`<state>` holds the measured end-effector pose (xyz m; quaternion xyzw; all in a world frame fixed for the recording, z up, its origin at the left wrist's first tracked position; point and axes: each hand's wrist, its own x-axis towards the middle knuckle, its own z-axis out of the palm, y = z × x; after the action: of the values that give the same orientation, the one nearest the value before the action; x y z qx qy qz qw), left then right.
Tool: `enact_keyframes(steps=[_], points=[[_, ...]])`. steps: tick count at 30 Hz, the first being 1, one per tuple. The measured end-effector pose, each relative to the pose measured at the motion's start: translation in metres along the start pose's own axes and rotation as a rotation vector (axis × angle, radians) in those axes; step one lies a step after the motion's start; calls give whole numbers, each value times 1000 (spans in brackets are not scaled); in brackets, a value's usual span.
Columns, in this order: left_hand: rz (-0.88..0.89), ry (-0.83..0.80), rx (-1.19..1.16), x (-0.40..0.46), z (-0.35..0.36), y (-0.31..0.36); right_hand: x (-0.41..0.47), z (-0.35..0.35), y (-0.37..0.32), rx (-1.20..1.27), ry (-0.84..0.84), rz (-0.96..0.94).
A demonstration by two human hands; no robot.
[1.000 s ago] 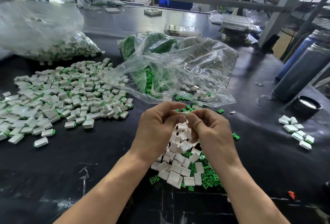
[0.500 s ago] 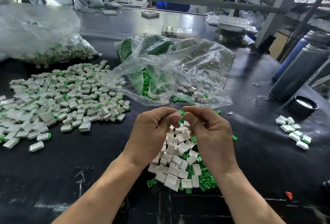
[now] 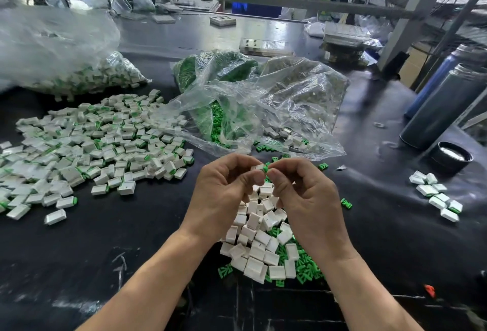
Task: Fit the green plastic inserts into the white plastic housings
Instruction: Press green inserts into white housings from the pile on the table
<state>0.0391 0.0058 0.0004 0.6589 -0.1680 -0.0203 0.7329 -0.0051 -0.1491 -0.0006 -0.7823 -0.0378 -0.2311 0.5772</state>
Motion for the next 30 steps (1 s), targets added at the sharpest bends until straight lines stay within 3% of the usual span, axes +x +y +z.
enact_keyframes(steps=[15,30], points=[[-14,1,-63,-3,3,5,0,-1,-12,147,-13,37],[8,22,95,-2,1,5,-1,1,-5,164,25,124]])
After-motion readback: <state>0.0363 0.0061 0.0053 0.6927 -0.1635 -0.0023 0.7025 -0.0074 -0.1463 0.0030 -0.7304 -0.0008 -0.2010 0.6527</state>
